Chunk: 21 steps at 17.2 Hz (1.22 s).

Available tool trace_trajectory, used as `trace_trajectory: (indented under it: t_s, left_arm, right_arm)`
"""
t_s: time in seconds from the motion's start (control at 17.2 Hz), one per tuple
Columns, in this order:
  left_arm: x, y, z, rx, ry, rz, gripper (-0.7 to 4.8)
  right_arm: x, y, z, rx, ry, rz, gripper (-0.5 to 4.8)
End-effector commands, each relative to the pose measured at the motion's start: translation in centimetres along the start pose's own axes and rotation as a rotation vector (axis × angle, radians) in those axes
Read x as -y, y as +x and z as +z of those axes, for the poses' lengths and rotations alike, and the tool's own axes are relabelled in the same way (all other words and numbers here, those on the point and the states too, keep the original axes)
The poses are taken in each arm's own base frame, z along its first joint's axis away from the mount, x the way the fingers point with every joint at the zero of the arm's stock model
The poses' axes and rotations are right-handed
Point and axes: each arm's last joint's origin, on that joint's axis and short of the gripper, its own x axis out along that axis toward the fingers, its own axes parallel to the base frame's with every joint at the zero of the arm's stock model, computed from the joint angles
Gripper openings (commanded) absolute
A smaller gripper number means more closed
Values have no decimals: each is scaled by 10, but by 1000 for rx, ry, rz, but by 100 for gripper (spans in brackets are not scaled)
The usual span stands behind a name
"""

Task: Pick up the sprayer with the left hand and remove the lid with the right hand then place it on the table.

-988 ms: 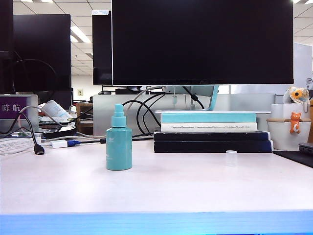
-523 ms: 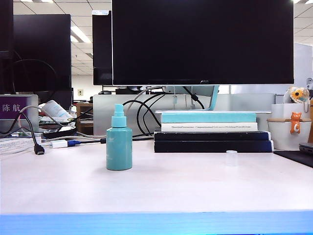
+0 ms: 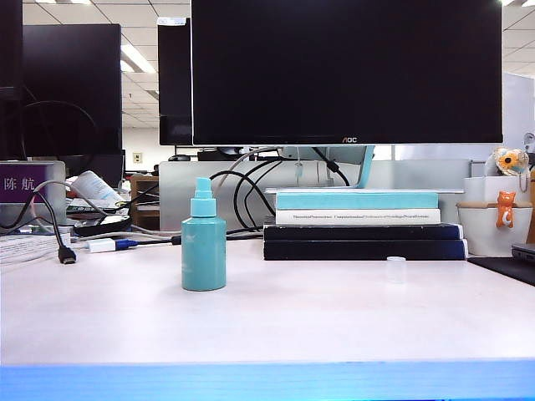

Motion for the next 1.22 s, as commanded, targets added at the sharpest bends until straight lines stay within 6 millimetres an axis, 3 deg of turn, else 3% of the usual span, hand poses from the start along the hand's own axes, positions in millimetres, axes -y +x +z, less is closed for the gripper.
trace_trajectory:
  t_s: [0.06, 0.17, 0.29, 0.41, 0.52, 0.99, 1.22]
  left_arm:
    - [1, -2, 16, 257, 31, -87, 150]
    - [2, -1, 13, 236, 59, -87, 150]
    - [3, 1, 5, 207, 76, -98, 144]
    - [5, 2, 0, 169, 73, -113, 78]
    - [5, 2, -1, 158, -12, -122, 56]
    - [4, 2, -1, 162, -36, -116, 57]
    - [2, -2, -5, 190, -39, -93, 57]
  right_arm:
    - [-1, 0, 7, 79, -46, 18, 136]
    - [-3, 0, 8, 94, -97, 66, 32]
    - [-2, 1, 2, 102, -103, 78, 30]
    - [-2, 1, -1, 70, -106, 68, 30]
    - [-2, 1, 0, 78, -58, 64, 35]
    - [-1, -1, -1, 75, -61, 63, 35]
    - [9, -7, 3, 133, -51, -31, 35]
